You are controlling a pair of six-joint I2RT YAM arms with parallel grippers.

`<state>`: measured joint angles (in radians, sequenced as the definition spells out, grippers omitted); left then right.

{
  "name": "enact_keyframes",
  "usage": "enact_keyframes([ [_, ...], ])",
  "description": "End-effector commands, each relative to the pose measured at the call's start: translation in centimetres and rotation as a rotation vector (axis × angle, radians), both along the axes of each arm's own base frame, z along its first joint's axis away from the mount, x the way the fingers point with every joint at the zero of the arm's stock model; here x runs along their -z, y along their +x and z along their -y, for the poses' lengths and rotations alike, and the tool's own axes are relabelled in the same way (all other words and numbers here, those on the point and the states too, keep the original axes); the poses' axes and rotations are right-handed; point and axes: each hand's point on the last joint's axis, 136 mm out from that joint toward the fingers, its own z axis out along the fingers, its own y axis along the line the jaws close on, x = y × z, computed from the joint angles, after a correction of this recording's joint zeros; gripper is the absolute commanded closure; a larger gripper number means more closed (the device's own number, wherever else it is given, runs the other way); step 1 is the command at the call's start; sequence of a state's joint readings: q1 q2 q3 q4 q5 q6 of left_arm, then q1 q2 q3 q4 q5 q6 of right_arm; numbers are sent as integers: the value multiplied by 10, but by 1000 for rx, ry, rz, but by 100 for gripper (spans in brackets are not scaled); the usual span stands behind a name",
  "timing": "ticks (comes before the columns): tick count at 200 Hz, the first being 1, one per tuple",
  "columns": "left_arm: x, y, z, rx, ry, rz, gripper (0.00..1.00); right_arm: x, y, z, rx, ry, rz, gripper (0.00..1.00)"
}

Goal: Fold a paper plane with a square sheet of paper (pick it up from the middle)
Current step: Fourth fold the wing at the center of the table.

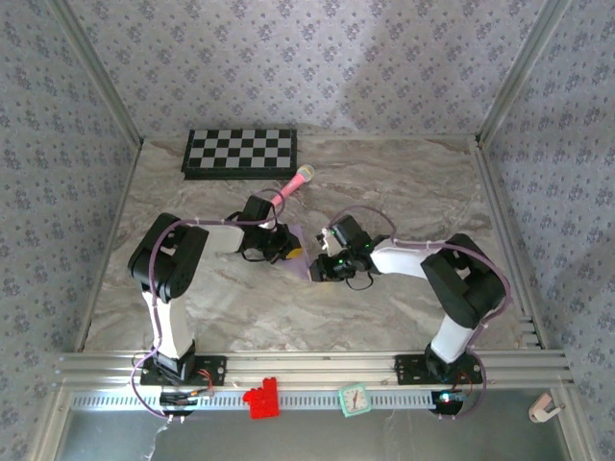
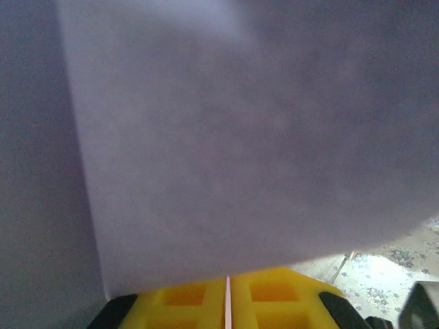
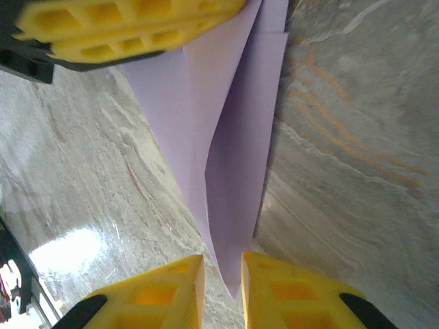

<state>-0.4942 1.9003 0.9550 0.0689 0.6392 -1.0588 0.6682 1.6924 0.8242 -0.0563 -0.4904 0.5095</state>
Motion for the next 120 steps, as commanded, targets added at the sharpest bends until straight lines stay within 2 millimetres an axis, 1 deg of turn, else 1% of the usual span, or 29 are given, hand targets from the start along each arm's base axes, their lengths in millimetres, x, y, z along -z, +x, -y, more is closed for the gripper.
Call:
enact_keyframes([
  [1, -3, 0, 4, 16, 2, -2, 90, -11, 6, 8, 40, 2, 30, 77],
  [25, -5, 1, 5, 18, -4, 5, 90, -22, 12, 5, 46, 16, 63, 76],
  [53, -11, 4, 8, 21, -22, 20, 90, -25, 17, -3, 34, 25, 76, 76],
  [75, -15, 5, 10, 26, -30, 31, 89, -22, 19, -9, 20, 22, 70, 75],
  [120, -18, 6, 11, 32, -37, 42, 89, -10, 26, -14, 19, -12, 65, 72],
])
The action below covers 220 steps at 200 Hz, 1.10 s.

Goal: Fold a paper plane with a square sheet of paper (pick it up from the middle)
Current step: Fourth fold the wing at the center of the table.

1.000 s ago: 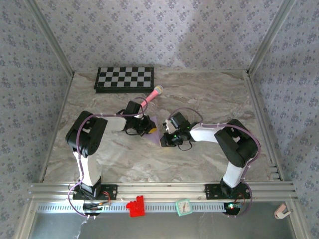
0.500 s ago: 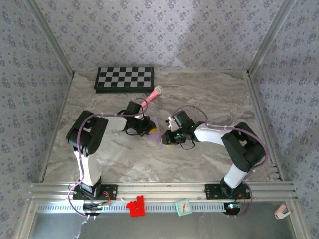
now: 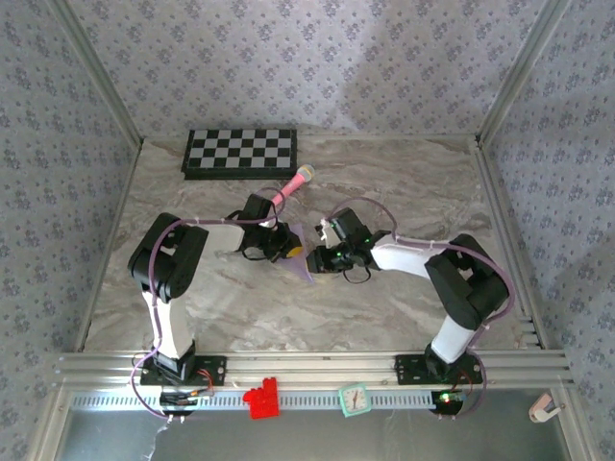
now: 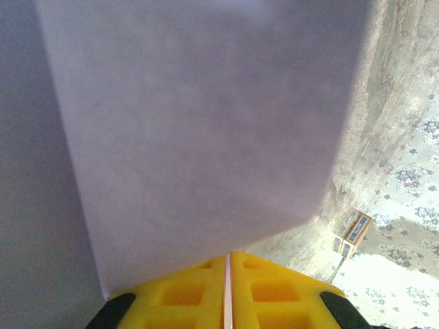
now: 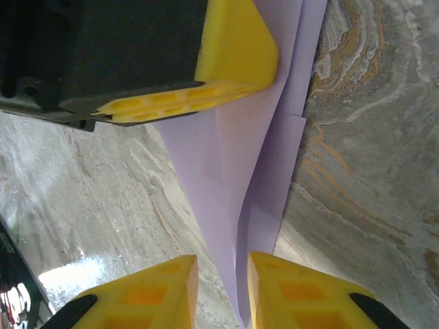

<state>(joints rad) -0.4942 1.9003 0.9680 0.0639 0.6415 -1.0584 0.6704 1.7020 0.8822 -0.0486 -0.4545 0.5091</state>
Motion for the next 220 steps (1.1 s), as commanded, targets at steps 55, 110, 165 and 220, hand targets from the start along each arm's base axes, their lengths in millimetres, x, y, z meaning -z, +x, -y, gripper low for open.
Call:
enact_keyframes([
  [55, -18, 3, 12, 38, -41, 41, 89, 15, 7, -13, -28, -30, -15, 72],
  [110, -20, 3, 14, 41, -45, 45, 89, 27, 6, -9, -23, -52, -32, 76],
  [165, -37, 9, 13, 27, -59, 87, 88, 45, 0, 2, -1, -36, -81, 84],
  [220, -48, 14, -4, -37, -81, 138, 82, 53, -2, 11, 20, -10, -111, 87],
])
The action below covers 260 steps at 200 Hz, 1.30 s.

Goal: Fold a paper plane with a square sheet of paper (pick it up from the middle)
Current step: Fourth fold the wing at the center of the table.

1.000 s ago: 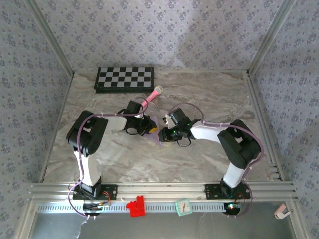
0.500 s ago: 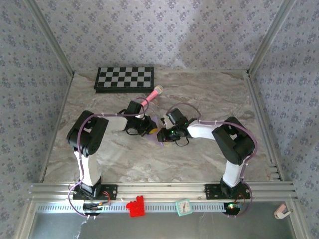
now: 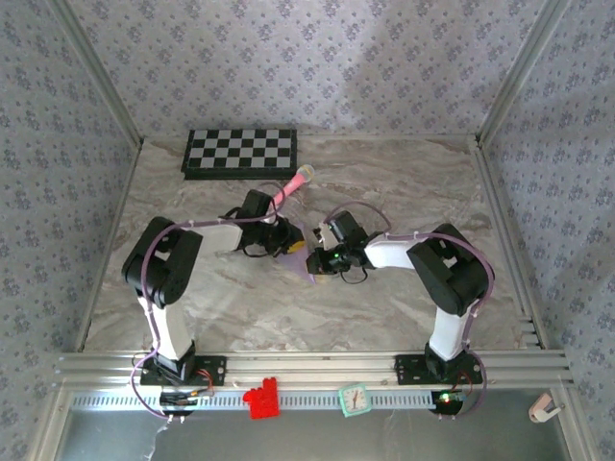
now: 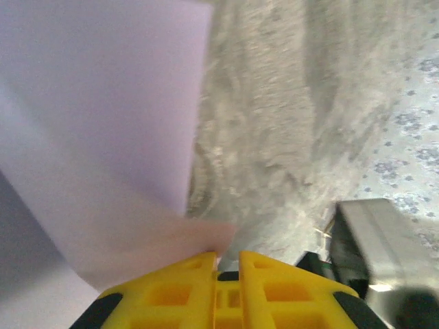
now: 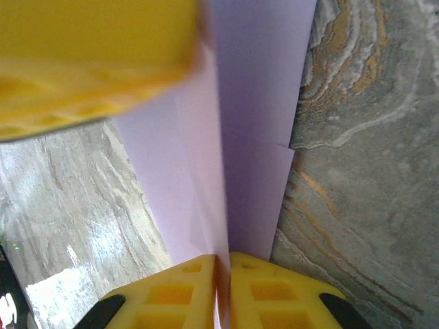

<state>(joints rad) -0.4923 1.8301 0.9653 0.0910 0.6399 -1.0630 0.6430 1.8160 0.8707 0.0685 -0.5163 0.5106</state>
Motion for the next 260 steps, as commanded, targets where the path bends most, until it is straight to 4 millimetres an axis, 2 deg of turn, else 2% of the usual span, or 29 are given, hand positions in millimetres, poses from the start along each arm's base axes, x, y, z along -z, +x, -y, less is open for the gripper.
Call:
enact_keyframes([
  [1, -16, 6, -7, -32, -38, 56, 82, 24, -9, 14, 25, -45, -71, 87],
  [55, -1, -3, -8, -29, -45, 25, 85, 27, -9, 18, 38, -42, -77, 88],
  [106, 10, -6, -1, -6, -38, 5, 88, 27, -8, 20, 49, -40, -80, 88],
  [175, 18, -4, 6, 20, -28, -5, 88, 28, -9, 21, 54, -46, -88, 87],
  [260, 25, -3, 5, 22, -13, -18, 89, 29, -9, 24, 55, -63, -93, 87],
])
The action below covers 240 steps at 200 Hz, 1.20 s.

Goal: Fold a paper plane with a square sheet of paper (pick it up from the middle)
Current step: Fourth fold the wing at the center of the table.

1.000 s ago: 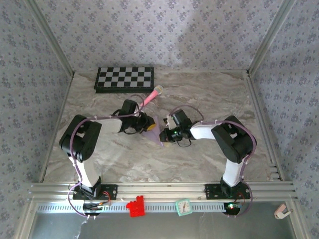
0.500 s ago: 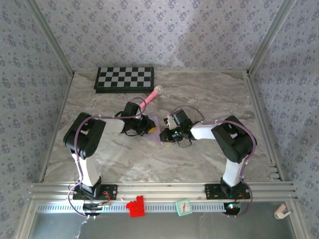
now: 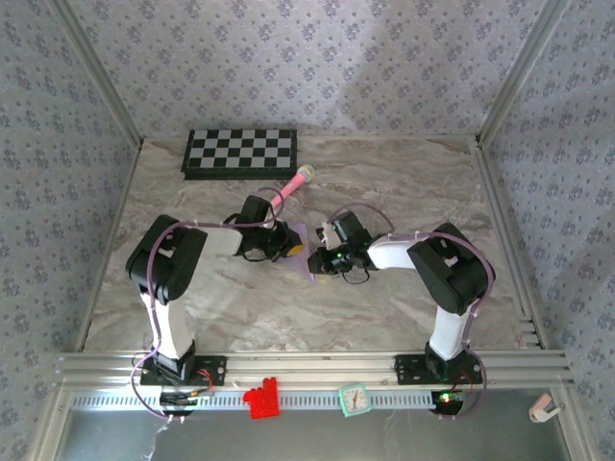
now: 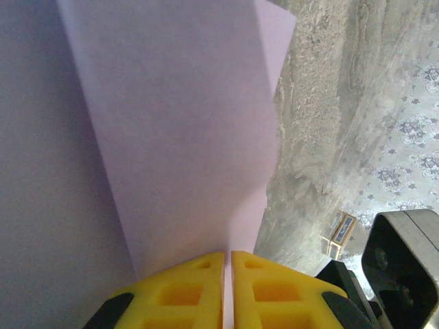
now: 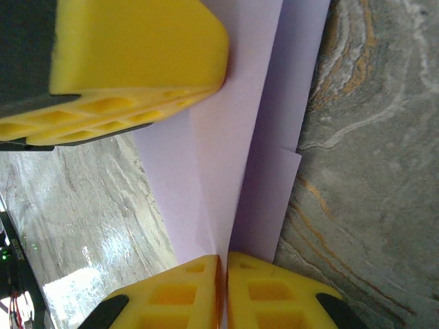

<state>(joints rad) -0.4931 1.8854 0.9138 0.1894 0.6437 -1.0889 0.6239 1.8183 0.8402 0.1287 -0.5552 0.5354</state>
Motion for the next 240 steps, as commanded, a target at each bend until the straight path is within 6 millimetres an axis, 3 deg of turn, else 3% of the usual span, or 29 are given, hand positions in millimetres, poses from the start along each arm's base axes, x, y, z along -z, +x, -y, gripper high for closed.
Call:
enact_keyframes([
  [1, -1, 1, 7, 35, -10, 12, 88, 29, -10, 22, 39, -106, -80, 87],
  [83, 13, -4, 0, 38, 55, -30, 89, 21, -7, 21, 41, -105, -70, 84],
  [125, 20, -6, -2, 33, 77, -48, 89, 2, -3, 18, 48, -76, -52, 80],
  [193, 24, -8, -5, 26, 102, -63, 89, -59, 10, 18, 119, 15, 41, 71],
  [218, 23, -8, -4, 28, 101, -65, 90, -64, 7, 7, 87, 14, 48, 74],
  [240, 23, -8, -4, 29, 99, -66, 90, -55, 2, -4, 52, -13, 42, 78],
])
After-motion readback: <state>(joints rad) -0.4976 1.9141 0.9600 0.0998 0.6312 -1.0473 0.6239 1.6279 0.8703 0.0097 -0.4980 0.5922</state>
